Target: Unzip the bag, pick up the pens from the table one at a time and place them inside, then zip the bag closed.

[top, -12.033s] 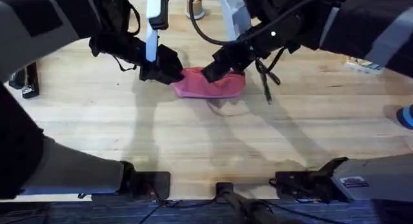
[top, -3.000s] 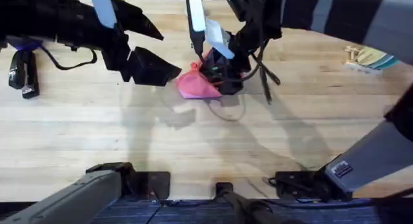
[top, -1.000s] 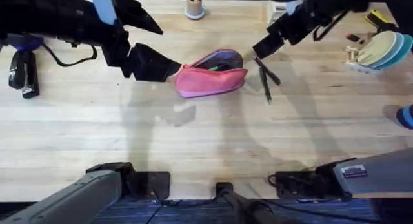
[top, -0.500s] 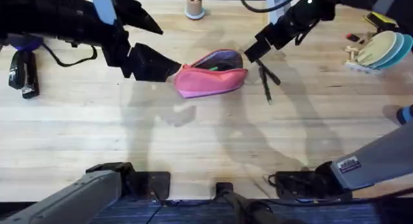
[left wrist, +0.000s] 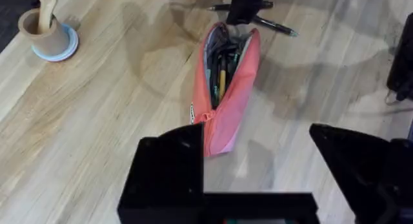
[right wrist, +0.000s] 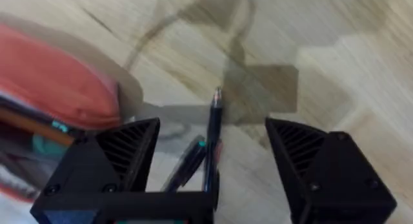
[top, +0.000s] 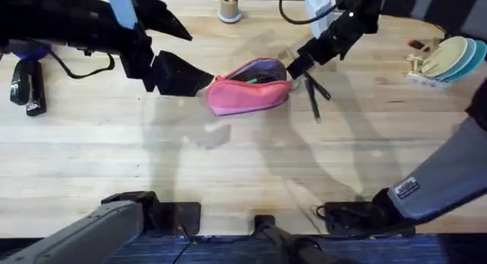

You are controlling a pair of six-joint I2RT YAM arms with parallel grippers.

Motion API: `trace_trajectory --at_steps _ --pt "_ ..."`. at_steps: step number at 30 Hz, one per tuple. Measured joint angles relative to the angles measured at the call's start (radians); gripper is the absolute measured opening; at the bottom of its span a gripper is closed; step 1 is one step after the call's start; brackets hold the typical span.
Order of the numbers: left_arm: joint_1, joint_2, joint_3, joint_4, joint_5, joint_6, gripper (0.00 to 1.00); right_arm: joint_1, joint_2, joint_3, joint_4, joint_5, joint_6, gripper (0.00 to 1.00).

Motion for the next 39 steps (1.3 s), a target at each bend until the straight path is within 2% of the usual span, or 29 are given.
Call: trace_trajectory --at_steps 8,22,23,25,29,33,35,39 --pt "0.000 0.000 0.000 0.000 0.000 0.000 0.993 0.000 0.022 0.000 0.057 0.000 0.000 0.997" --pt "0.000 0.000 0.000 -0.001 0.000 0.000 0.993 0.000 0.060 0.003 0.025 0.023 0.000 0.995" --pt "0.000 0.000 0.000 -0.001 0.000 0.000 0.993 0.000 0.060 0.003 0.025 0.025 0.000 0.965" --pt "0.000 0.000 0.000 -0.001 0.000 0.000 0.993 0.000 0.061 0.003 0.032 0.034 0.000 0.846" --pt "0.000 0.000 0.000 -0.001 0.000 0.000 0.993 -0.005 0.067 0.008 0.040 0.051 0.001 0.539" --pt "0.000 0.000 0.000 -0.001 0.000 0.000 0.993 -0.005 0.067 0.009 0.040 0.056 -0.001 0.089" --pt "0.000 0.000 0.000 -0.001 0.000 0.000 0.993 -0.005 0.067 0.011 0.039 0.056 0.003 0.041" --pt "0.000 0.000 0.000 -0.001 0.000 0.000 0.993 -0.005 0.067 0.012 0.039 0.055 0.003 0.029"
